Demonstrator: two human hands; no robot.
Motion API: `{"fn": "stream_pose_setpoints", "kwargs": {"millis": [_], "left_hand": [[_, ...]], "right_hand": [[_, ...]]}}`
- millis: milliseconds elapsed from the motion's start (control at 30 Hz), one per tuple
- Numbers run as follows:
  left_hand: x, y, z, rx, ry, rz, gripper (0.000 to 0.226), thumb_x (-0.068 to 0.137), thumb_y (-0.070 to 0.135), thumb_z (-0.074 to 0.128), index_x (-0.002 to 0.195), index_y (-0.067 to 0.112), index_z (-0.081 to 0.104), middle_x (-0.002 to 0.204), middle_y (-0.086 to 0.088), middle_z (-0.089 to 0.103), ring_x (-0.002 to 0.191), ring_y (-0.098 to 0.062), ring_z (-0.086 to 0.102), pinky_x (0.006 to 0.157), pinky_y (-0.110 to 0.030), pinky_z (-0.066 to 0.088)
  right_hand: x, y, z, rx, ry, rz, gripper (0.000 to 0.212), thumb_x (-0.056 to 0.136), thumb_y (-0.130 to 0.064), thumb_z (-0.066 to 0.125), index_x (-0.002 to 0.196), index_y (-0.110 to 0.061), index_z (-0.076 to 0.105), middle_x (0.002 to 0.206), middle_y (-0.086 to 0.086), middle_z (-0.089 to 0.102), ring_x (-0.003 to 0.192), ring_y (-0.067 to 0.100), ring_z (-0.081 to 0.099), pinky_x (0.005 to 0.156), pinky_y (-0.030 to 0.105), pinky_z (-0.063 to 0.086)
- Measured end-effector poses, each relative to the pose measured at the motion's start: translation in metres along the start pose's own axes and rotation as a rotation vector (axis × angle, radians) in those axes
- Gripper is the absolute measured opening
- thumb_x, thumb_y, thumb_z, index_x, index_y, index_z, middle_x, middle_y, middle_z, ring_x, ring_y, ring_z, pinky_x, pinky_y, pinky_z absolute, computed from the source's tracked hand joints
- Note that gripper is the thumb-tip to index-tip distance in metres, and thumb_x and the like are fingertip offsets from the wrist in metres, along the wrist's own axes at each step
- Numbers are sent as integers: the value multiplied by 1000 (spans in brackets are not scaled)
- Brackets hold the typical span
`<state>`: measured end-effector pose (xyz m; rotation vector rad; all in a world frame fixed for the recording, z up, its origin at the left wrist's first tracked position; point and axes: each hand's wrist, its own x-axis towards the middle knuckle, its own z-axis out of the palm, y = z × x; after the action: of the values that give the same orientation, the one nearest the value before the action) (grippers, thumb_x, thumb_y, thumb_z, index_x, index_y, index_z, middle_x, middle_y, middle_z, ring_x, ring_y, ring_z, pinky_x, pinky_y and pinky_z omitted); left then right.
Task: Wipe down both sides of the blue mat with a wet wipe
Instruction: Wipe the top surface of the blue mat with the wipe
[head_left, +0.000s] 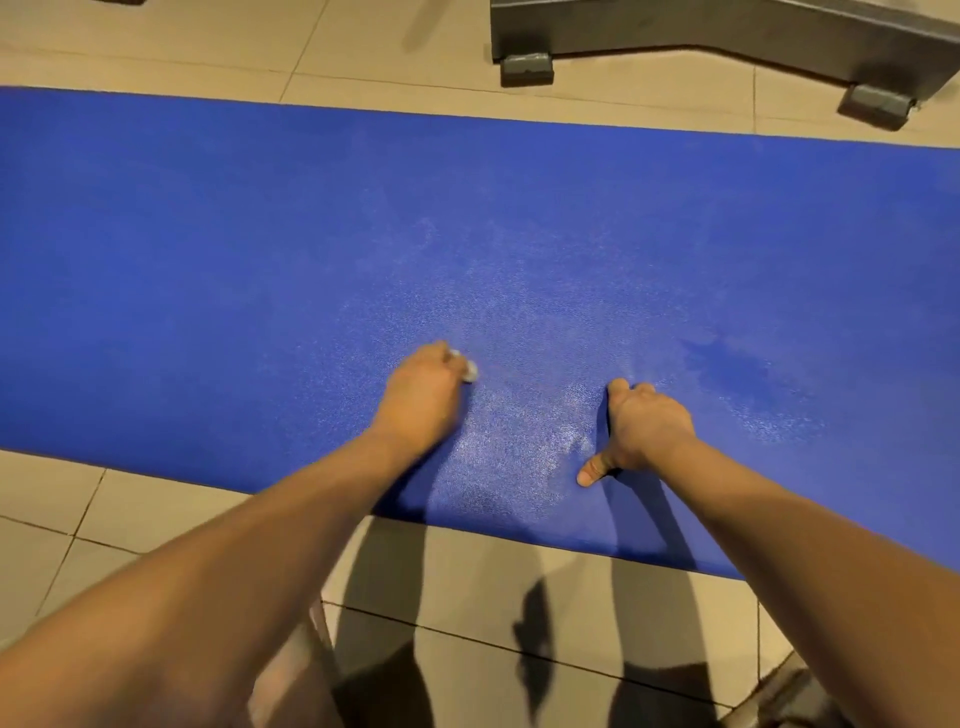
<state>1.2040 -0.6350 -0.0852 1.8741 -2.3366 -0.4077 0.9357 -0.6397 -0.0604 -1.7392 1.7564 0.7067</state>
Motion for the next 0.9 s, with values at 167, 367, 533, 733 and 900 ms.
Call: {"fn": "stream_pose_setpoints", "kwargs": {"millis": [167, 367, 533, 733, 900], "left_hand": [[-3, -13, -2, -89, 101, -318, 16, 96, 11, 56, 100, 2, 69, 101, -19, 61, 92, -41, 59, 78, -46, 49], [1, 97, 30, -308, 10, -119, 16, 100, 20, 54, 103, 6, 64, 100, -15, 63, 91, -35, 58, 78, -45, 46], [10, 55, 17, -87, -20, 45, 14, 95, 17, 59, 97, 7, 67, 97, -13, 60, 92, -35, 59, 74, -44, 45], [17, -47, -14, -103, 97, -375, 17, 96, 16, 58, 91, 8, 72, 99, -14, 62, 89, -37, 61, 76, -43, 49], [23, 19, 6, -218, 138, -327, 16, 97, 18, 55, 95, 9, 68, 98, -17, 65, 90, -39, 60, 77, -45, 49]], "right_hand": [[3, -1, 1, 4, -11, 12, 121, 31, -71, 90, 124, -12, 40, 124, 12, 52, 115, 34, 59, 85, 42, 52], [3, -3, 0, 0, -34, 23, 121, 33, -69, 92, 126, -12, 40, 128, 13, 51, 116, 33, 59, 84, 42, 51], [5, -7, -6, -25, -63, 43, 128, 34, -67, 93, 135, -11, 39, 135, 14, 50, 124, 34, 55, 90, 44, 52], [8, -7, -4, -34, -62, 50, 127, 33, -67, 93, 133, -9, 39, 132, 14, 51, 123, 35, 56, 90, 44, 52], [8, -4, -4, -34, -50, 5, 126, 30, -69, 92, 128, -8, 40, 128, 16, 53, 119, 37, 57, 91, 46, 53]]}}
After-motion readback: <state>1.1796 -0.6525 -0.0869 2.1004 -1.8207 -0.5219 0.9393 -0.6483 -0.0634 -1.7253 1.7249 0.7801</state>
